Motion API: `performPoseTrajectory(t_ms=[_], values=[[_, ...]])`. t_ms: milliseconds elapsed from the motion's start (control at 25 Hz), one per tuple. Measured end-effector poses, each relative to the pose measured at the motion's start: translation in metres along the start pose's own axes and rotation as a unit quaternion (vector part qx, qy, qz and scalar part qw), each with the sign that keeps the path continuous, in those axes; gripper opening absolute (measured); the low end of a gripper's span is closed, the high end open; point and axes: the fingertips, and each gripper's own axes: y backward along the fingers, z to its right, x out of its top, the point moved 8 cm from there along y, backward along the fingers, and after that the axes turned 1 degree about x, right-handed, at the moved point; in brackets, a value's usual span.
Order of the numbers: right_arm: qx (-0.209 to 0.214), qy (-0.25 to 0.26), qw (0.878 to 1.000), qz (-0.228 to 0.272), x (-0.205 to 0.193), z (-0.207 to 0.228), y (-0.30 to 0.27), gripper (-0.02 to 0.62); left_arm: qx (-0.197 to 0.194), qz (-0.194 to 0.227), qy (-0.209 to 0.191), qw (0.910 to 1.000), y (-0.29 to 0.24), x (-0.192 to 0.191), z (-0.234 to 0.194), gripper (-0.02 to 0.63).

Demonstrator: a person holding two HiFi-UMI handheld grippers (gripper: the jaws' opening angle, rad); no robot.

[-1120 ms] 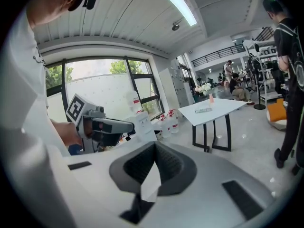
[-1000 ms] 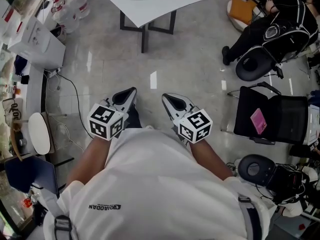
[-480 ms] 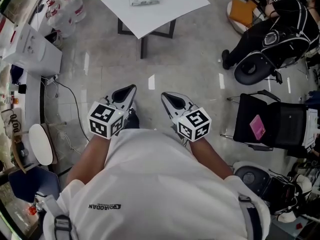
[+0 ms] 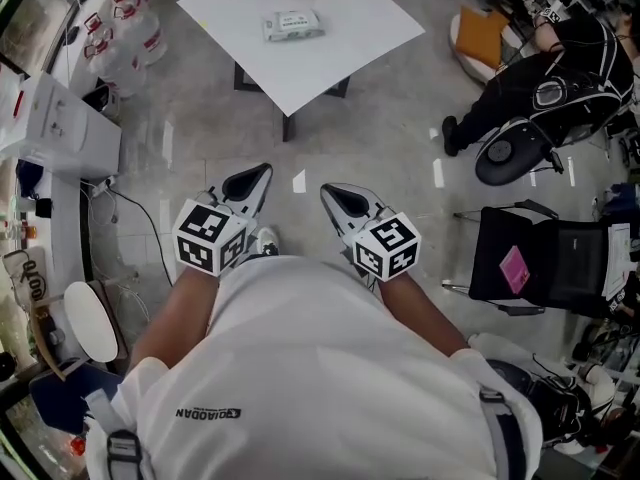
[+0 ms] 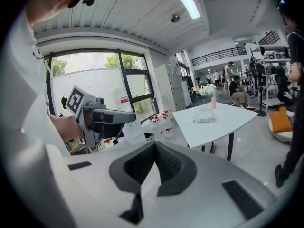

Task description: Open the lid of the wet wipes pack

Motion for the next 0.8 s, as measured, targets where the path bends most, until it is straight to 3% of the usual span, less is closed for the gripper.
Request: performPoseTrajectory(t_ms=[440, 800], values=[[-0.018, -0.005, 1.0, -0.003, 0.035, 0.02, -0.074, 0.006, -0.017, 0.001, -0.007, 0.9998, -0.024, 0.021, -0.084, 0.009], [-0.034, -0.014, 0.999, -0.009, 0.045, 0.035, -0.094, 0.006, -0.029, -0.013, 0.002, 0.9995, -0.041, 0.019, -0.111, 0.009]])
